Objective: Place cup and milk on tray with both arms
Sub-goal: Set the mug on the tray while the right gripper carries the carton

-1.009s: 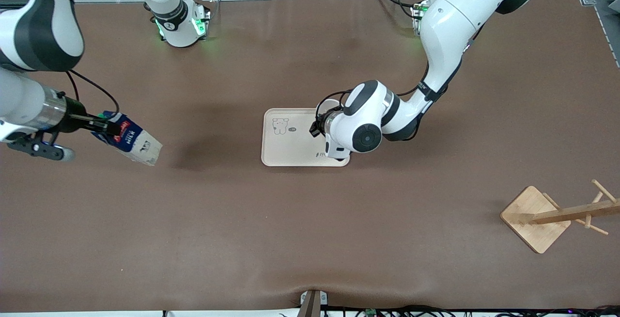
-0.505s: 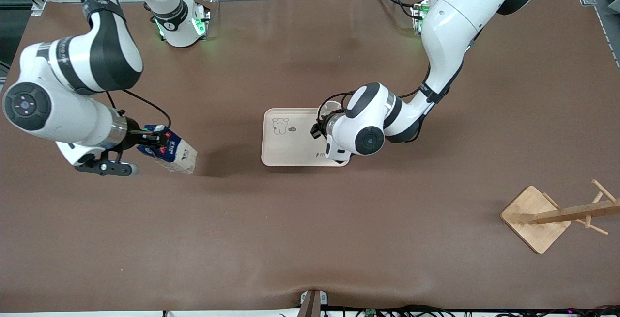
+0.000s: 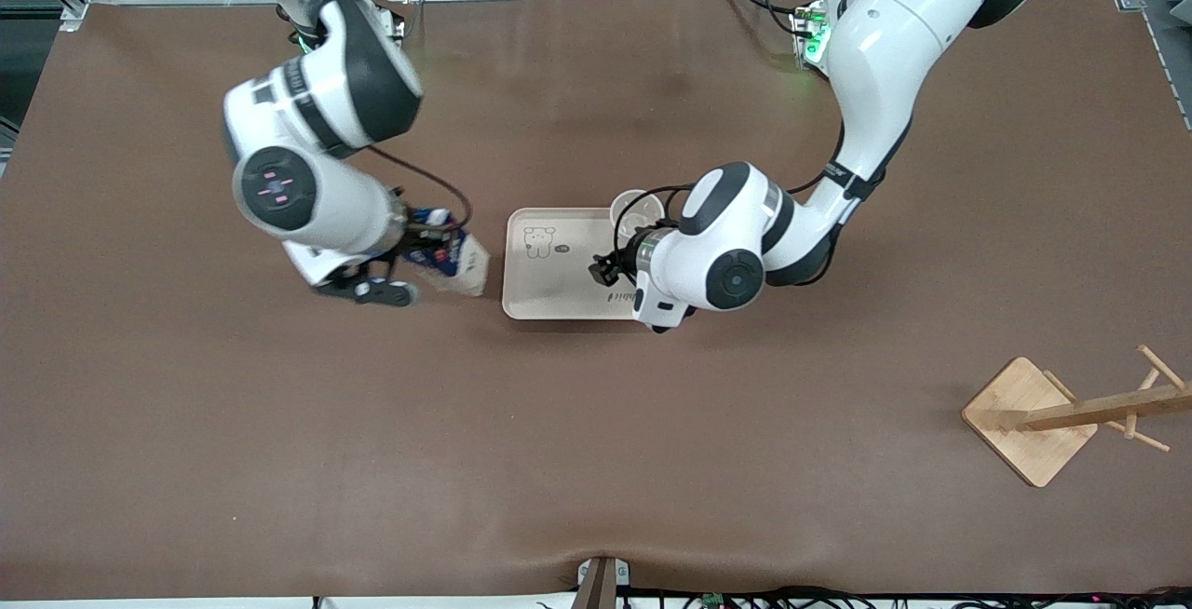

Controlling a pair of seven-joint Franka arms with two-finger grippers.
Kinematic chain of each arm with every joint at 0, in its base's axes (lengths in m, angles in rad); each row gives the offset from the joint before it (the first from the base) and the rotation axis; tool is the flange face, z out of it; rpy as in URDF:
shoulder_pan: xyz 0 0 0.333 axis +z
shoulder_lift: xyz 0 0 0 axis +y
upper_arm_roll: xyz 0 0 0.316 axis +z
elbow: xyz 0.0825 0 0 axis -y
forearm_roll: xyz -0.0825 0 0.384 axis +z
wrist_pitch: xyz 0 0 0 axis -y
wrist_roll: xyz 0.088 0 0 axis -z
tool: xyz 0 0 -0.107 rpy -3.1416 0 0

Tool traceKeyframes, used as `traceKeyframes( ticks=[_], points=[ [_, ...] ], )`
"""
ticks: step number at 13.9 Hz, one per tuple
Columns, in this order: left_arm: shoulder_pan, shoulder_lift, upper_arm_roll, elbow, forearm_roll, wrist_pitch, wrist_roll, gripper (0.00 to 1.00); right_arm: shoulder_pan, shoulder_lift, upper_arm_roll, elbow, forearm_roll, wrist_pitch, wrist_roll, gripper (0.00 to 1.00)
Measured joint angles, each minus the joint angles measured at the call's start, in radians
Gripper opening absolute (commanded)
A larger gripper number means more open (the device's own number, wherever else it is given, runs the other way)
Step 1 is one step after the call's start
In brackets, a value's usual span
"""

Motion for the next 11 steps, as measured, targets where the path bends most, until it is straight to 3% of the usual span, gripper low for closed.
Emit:
traceKeyframes(
  ticks=[3, 6, 11],
  points=[
    [0.068, -0.059, 0.002, 0.051, 0.023, -0.042, 0.097, 1.0, 0.082, 0.032, -0.001, 0.0, 0.021, 0.058, 0.034, 0.23],
    [0.139, -0.174, 0.002, 0.06, 0.2, -0.071, 0.207, 1.0, 0.12, 0.071, -0.002, 0.0, 0.018, 0.101, 0.035, 0.29],
    [0.249, -0.278, 0.012, 0.058, 0.311, -0.087, 0.349, 1.0, 0.156, 0.094, -0.003, -0.001, -0.037, 0.121, 0.035, 0.36]
  ],
)
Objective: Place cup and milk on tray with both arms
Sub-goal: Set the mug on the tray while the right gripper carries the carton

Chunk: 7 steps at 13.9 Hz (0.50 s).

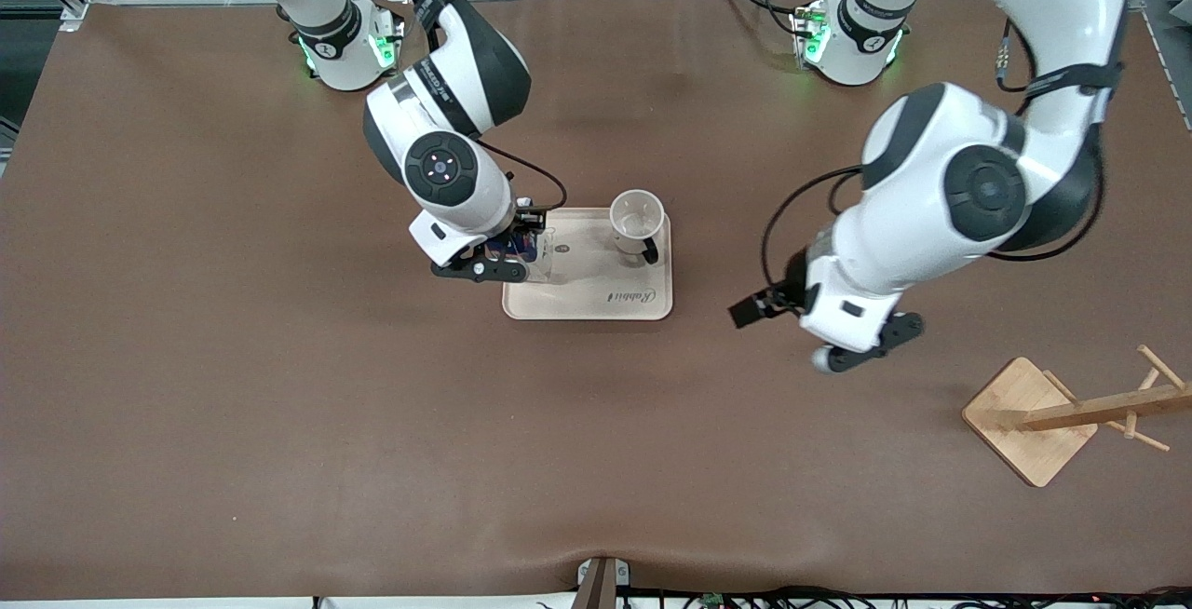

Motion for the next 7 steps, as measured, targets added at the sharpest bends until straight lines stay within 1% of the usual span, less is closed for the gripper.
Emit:
traceKeyframes(
  ticks=[3, 4, 5, 6, 7],
  points=[
    [0.097, -0.05, 0.003, 0.001, 0.07, -0.06, 0.082, 1.0, 0.025, 0.019, 0.0, -0.001, -0.003, 0.024, 0.0, 0.49],
    [0.112, -0.073, 0.002, 0.001, 0.1, -0.087, 0.106, 1.0, 0.03, 0.026, -0.001, -0.002, -0.004, 0.027, 0.0, 0.68],
    [0.118, -0.097, 0.002, 0.001, 0.116, -0.127, 0.127, 1.0, 0.034, 0.031, -0.001, -0.002, -0.005, 0.028, 0.0, 0.89],
    [0.121, -0.117, 0.002, 0.001, 0.124, -0.165, 0.142, 1.0, 0.035, 0.035, -0.002, -0.002, -0.006, 0.03, 0.0, 1.0],
    [0.124, -0.136, 0.001, 0.001, 0.125, -0.187, 0.154, 1.0, 0.035, 0.038, -0.002, -0.002, -0.007, 0.03, 0.0, 1.0]
  ],
)
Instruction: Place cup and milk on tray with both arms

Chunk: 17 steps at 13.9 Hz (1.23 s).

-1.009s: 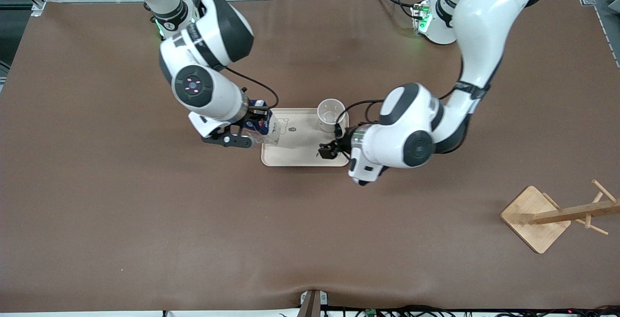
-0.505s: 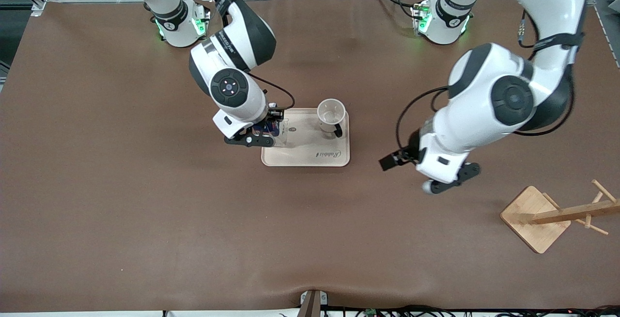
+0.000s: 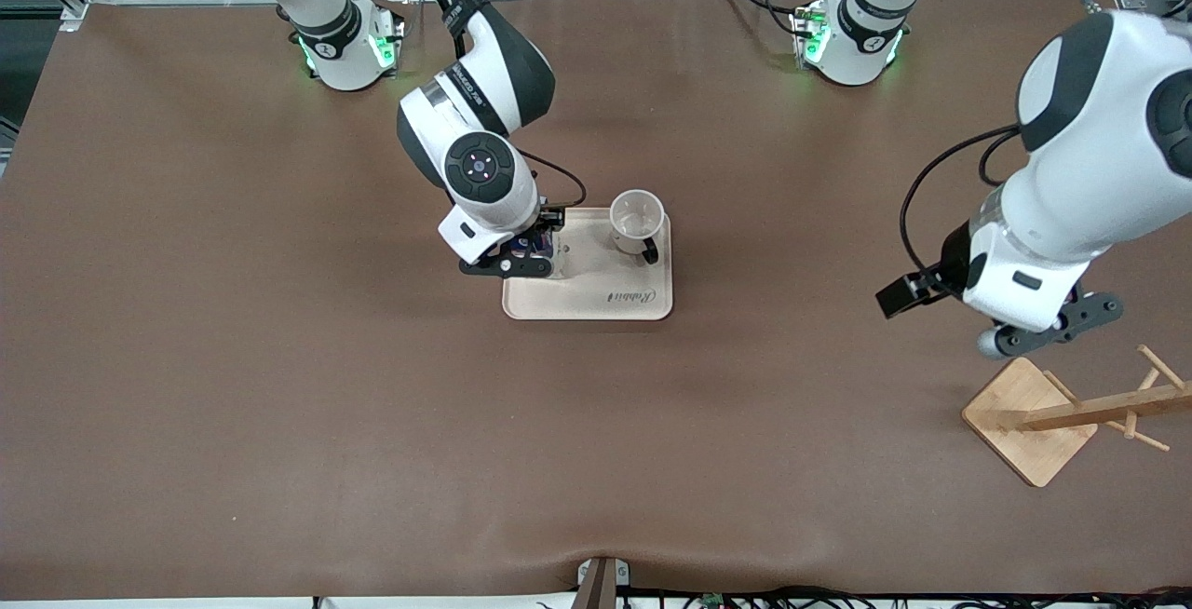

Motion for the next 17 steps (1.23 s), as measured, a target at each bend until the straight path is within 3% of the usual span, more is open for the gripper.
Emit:
traceKeyframes(
  ticks=[7, 13, 17],
  points=[
    [0.07, -0.146, 0.009, -0.002, 0.001, -0.114, 0.256, 1.0, -0.001, 0.002, -0.01, 0.004, -0.003, 0.0, 0.0, 1.0],
    [-0.048, -0.293, 0.288, -0.115, -0.09, -0.143, 0.493, 1.0, 0.002, 0.0, -0.01, 0.03, -0.003, 0.0, 0.05, 1.0],
    [-0.065, -0.402, 0.309, -0.233, -0.093, -0.143, 0.495, 1.0, -0.009, -0.007, -0.016, 0.082, -0.002, -0.012, 0.07, 1.0]
  ],
)
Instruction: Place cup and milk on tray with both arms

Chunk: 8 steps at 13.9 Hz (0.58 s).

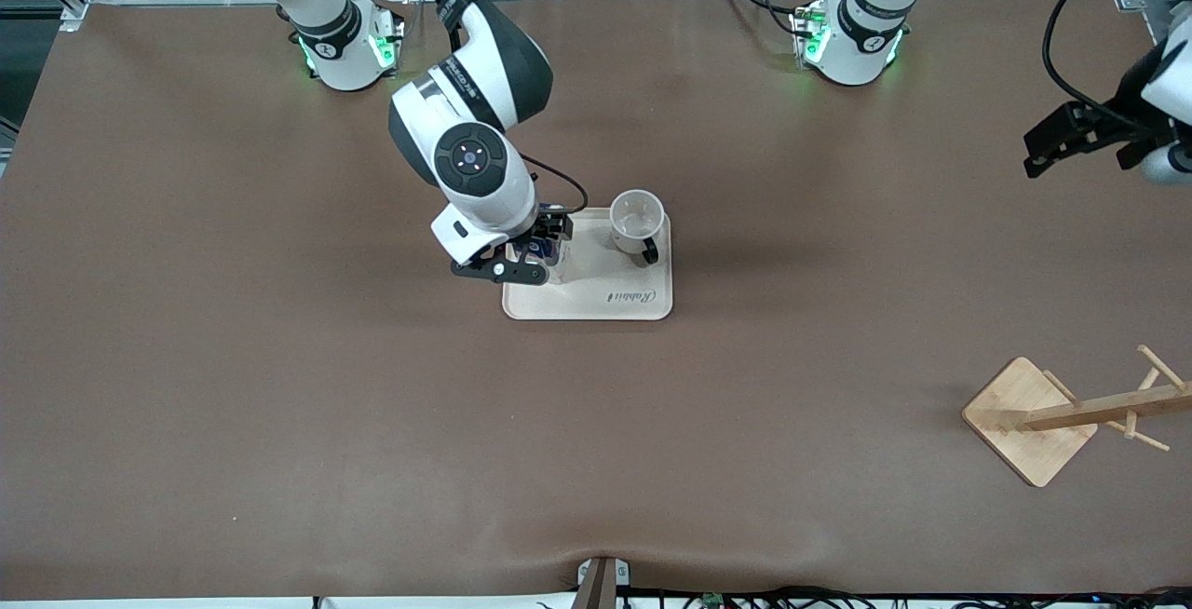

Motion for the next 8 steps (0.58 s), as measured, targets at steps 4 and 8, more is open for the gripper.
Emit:
traceKeyframes(
  ticks=[4, 8],
  points=[
    [0.001, -0.042, 0.008, -0.04, -0.006, 0.001, -0.007, 1.0, -0.041, -0.04, -0.012, 0.121, -0.003, -0.071, 0.0, 1.0],
    [0.001, -0.04, 0.011, -0.046, -0.011, 0.006, -0.006, 1.0, -0.17, -0.052, -0.018, 0.238, -0.005, -0.233, 0.0, 1.0]
  ],
)
